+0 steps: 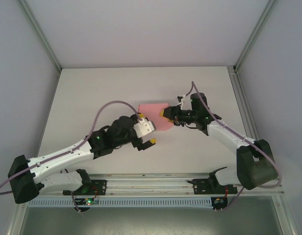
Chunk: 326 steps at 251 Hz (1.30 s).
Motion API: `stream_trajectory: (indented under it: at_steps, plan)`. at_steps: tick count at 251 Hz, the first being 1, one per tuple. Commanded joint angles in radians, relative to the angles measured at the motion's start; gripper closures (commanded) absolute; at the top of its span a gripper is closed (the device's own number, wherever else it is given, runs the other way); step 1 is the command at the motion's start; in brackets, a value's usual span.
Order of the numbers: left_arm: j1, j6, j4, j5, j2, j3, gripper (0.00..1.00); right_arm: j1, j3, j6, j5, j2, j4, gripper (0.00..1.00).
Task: Assemble paper box
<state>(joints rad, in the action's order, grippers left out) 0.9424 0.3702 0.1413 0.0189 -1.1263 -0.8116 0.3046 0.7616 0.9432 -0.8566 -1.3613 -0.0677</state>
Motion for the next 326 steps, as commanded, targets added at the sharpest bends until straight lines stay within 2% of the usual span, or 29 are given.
stream_trajectory:
  at_steps: [1, 19, 56, 73, 111, 132, 165, 206, 252, 266, 296, 307, 319, 322, 324, 326]
  plan:
    - [0.023, 0.219, -0.108, 0.206, -0.049, 0.004, 0.00, -0.044, 0.019, 0.179, -0.072, -0.033, 0.045, 0.60]
    - [0.041, 0.281, -0.140, 0.308, -0.100, -0.005, 0.00, -0.049, 0.015, 0.245, -0.132, -0.060, 0.004, 0.61]
    - [0.045, 0.373, -0.252, 0.407, -0.186, 0.008, 0.00, -0.049, 0.014, 0.264, -0.171, -0.076, 0.033, 0.63]
    - [0.043, 0.398, -0.284, 0.420, -0.208, 0.017, 0.01, -0.050, 0.003, 0.302, -0.169, -0.075, 0.040, 0.63]
    - [0.043, 0.403, -0.305, 0.437, -0.235, 0.019, 0.08, -0.037, -0.032, 0.409, -0.168, -0.061, -0.067, 0.65]
    - [0.042, 0.411, -0.310, 0.441, -0.239, 0.021, 0.14, -0.033, -0.030, 0.412, -0.172, -0.053, -0.045, 0.65]
    - [0.037, 0.401, -0.287, 0.412, -0.237, 0.021, 0.32, -0.029, -0.034, 0.437, -0.173, -0.048, -0.044, 0.65]
    - [0.029, 0.386, -0.287, 0.385, -0.236, 0.027, 0.35, -0.015, -0.042, 0.466, -0.189, -0.056, -0.081, 0.65]
    - [0.028, 0.358, -0.242, 0.365, -0.243, 0.005, 0.56, -0.002, -0.036, 0.457, -0.192, -0.044, -0.082, 0.64]
    - [0.028, 0.346, -0.224, 0.365, -0.246, -0.003, 0.62, 0.002, -0.036, 0.453, -0.185, -0.031, -0.080, 0.60]
    - [0.029, 0.306, -0.182, 0.336, -0.238, -0.018, 0.66, 0.000, -0.031, 0.416, -0.163, -0.002, -0.043, 0.45]
    - [0.028, 0.301, -0.182, 0.331, -0.227, -0.013, 0.66, -0.003, -0.027, 0.388, -0.147, 0.011, -0.016, 0.30]
    - [0.028, 0.294, -0.167, 0.319, -0.211, -0.009, 0.66, -0.015, -0.025, 0.350, -0.121, 0.031, 0.013, 0.21]
    - [0.027, 0.292, -0.161, 0.315, -0.207, -0.009, 0.66, -0.018, -0.026, 0.341, -0.114, 0.037, 0.019, 0.15]
    - [0.028, 0.290, -0.157, 0.312, -0.204, -0.008, 0.66, -0.020, -0.024, 0.333, -0.108, 0.042, 0.023, 0.07]
    - [0.028, 0.288, -0.152, 0.309, -0.201, -0.010, 0.66, -0.022, -0.024, 0.326, -0.101, 0.046, 0.027, 0.03]
